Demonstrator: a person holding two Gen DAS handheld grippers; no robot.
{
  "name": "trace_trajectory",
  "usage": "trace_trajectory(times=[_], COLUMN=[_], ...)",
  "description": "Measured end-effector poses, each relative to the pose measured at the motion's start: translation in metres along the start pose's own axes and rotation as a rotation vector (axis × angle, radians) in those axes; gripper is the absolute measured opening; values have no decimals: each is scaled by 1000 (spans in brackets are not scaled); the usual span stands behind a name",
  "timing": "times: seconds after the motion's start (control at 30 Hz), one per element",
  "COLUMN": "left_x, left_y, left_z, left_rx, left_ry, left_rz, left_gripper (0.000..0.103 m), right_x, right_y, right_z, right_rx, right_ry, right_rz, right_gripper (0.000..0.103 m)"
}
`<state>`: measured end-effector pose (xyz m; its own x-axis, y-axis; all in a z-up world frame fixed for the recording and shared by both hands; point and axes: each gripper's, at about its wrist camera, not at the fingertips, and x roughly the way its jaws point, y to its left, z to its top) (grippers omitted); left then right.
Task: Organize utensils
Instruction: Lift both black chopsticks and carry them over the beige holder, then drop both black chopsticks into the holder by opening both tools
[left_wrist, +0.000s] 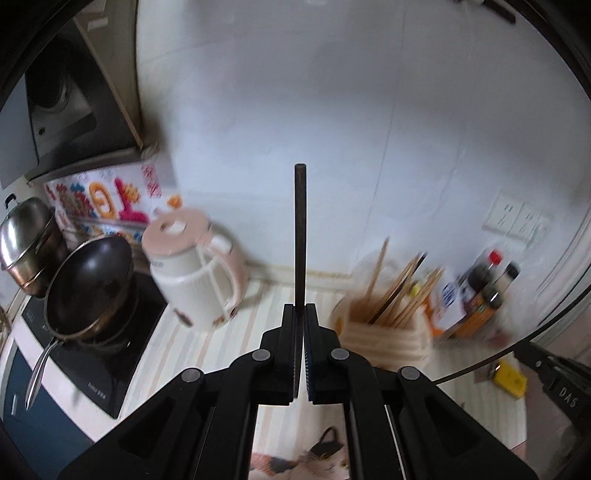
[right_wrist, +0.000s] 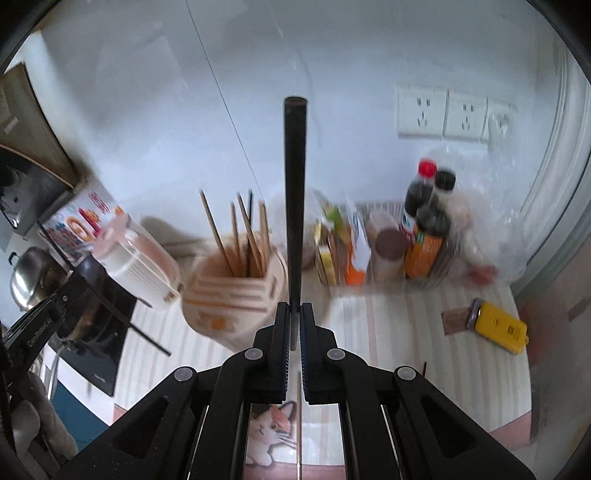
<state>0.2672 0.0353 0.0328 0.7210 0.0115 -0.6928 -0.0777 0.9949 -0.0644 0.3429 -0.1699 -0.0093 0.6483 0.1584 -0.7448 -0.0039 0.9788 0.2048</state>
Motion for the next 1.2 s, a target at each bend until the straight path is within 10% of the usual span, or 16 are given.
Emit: trace_trajectory(times=[0.6,1.03,1.2], left_x=[38,76,76], left_y=[-30,-17,-2], left_z=[71,61,38], left_rx=[-23,11,3], left_ry=[-16,80,90], left_rz=[-163,-39,11], left_gripper=[0,7,84], right_x=[8,97,86], right_y=[20,31,13], right_z=[74,70,61], right_rx=[20,-17,39], right_ry=[-71,123,100], right_rz=[29,42,78], right_gripper=[5,7,39])
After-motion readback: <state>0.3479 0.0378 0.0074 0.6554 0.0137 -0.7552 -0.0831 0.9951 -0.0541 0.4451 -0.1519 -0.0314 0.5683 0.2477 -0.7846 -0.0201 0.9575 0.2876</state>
